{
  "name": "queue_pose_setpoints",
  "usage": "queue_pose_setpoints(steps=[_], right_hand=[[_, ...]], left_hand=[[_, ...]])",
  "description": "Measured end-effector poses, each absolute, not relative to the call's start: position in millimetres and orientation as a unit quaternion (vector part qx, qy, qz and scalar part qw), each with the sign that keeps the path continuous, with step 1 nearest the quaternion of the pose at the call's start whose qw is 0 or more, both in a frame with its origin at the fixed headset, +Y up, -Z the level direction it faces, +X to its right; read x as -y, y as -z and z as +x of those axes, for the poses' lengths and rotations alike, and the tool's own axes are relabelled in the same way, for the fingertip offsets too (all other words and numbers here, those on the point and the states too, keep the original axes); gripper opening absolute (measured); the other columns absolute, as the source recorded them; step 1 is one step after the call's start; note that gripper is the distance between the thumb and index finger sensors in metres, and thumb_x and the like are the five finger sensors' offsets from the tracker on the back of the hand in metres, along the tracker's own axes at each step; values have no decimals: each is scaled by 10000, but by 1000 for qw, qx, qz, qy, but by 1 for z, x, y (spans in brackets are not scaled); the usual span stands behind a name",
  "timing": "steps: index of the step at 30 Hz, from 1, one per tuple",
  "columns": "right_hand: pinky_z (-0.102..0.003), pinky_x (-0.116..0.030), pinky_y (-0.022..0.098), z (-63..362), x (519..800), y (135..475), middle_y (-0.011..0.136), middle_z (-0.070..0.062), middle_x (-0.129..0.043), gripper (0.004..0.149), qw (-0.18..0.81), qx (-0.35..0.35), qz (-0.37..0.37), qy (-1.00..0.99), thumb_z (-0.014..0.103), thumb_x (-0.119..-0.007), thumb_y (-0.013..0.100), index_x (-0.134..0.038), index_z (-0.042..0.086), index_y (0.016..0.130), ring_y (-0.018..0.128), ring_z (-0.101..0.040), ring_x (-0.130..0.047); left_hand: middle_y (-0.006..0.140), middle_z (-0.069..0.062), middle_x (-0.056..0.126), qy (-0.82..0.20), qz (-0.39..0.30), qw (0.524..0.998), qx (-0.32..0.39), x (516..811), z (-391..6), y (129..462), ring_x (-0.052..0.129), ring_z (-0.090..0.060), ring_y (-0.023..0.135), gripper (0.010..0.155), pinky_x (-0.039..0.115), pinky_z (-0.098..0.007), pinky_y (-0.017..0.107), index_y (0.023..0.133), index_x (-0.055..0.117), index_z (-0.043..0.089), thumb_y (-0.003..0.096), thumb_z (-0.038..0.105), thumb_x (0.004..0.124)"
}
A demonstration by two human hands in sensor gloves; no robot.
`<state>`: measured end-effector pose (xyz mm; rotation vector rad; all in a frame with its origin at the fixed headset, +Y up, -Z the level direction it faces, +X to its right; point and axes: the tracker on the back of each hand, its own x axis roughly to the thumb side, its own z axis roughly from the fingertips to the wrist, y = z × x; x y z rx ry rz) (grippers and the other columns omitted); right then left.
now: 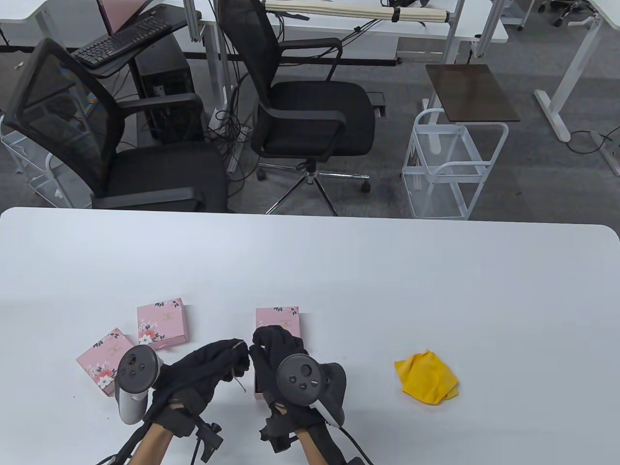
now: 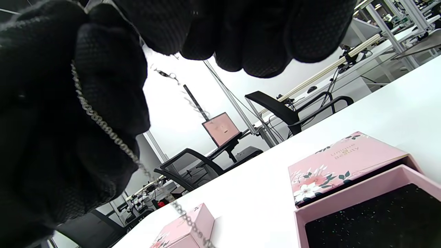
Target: Dust necklace
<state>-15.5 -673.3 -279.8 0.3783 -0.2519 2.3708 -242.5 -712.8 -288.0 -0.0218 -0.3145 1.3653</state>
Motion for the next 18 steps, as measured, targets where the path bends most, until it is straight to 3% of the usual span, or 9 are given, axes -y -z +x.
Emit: queue_pose_setpoints(steps=[6,9,13,18], right_hand=[[-544,-738,579,-18,666,264,918,-223,-810,418,361,161,161,-904,333,-720,648,-706,101,996,711,-419,-859],[-546,-741,578,-27,666,259,921,-232,-817,439,352,144,178,-907,346,-737,644,-717,89,1000,711,-425,-865],[-585,-695,615,-39,671,258,1043,-316,-690,572,337,100,192,-916,361,-745,642,-626,16,1082,826,-515,-780],[-562,-725,592,-41,675,257,996,-291,-757,508,371,112,179,-904,341,-763,632,-690,41,1036,787,-482,-828]], left_hand=[[837,23,1004,-646,20,754,115,713,-247,286,965,-185,730,393,839,-420,540,926,864,309,572,465,798],[958,-8,919,-657,26,745,114,711,-245,284,891,-239,835,393,788,-462,603,925,869,322,568,473,804],[1099,-53,770,-655,22,745,125,711,-241,282,745,-329,957,395,695,-533,671,928,867,345,565,487,807],[1152,-80,687,-656,6,741,142,710,-234,281,647,-387,999,398,637,-568,698,941,852,363,568,494,805]])
